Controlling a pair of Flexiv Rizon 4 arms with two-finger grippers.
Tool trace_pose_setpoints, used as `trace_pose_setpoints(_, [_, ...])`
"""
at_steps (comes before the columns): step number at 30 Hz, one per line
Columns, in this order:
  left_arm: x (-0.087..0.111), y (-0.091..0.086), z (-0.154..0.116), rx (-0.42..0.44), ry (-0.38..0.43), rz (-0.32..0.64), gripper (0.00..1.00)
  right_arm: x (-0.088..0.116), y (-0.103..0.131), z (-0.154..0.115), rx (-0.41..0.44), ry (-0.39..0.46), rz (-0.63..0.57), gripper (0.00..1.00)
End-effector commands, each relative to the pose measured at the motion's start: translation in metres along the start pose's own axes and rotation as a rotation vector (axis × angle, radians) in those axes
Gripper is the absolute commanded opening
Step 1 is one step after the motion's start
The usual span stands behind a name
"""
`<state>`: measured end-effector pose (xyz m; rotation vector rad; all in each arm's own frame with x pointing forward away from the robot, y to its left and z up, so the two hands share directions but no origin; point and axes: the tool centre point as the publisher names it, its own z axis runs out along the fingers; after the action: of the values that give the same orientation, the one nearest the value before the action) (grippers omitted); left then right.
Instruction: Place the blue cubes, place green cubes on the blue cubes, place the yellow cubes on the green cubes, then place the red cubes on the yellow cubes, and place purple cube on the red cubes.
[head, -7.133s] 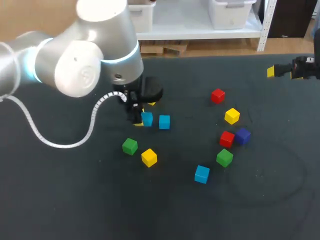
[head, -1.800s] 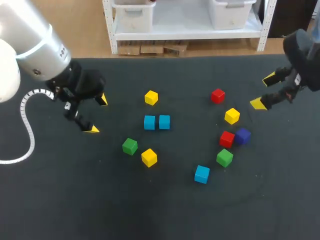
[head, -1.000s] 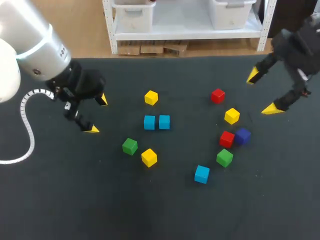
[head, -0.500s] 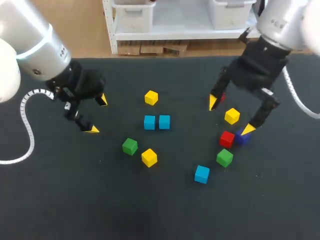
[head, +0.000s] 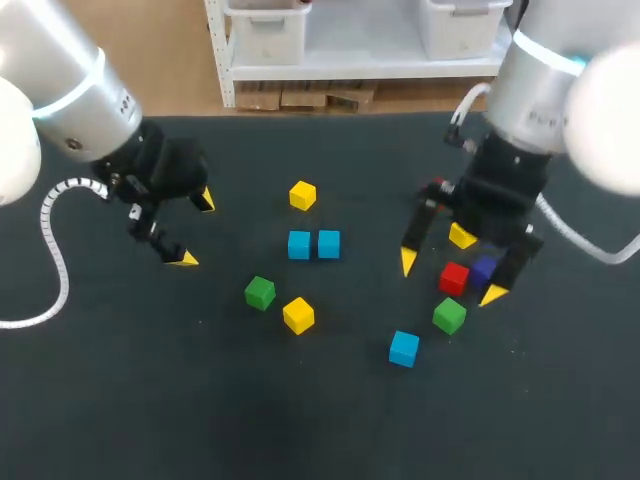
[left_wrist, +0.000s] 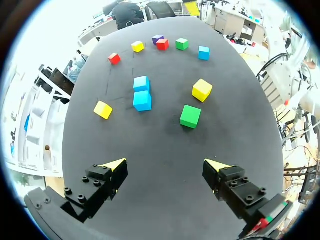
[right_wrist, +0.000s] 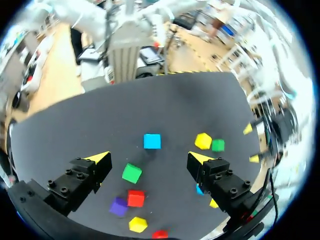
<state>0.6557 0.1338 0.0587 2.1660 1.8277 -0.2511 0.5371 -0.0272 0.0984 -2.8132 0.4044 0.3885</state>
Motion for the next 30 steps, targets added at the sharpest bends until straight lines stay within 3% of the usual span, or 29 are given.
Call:
trace_pose_setpoints(1, [0.001,0.0,0.0,-0.002,-0.004,0.003,1.0,0.002,-0.003,0.022,-0.104,-0.022,-0.343,1.0])
trace_pose_setpoints(10, [0.001,0.0,0.0,-0.002,-0.004,0.003,1.0,0.007,-0.006,0.063,-0.128,-0.064,-0.346,1.0])
trace_pose_setpoints(19, [0.001,0.0,0.0,-0.002,-0.004,0.003,1.0,0.016,-0.018,0.087,-0.11,-0.067,-0.123,1.0])
trace_pose_setpoints(30, [0.001,0.0,0.0,-0.002,-0.004,0.003,1.0,0.018,-0.013,0.098,-0.108,-0.072,0.013,1.0])
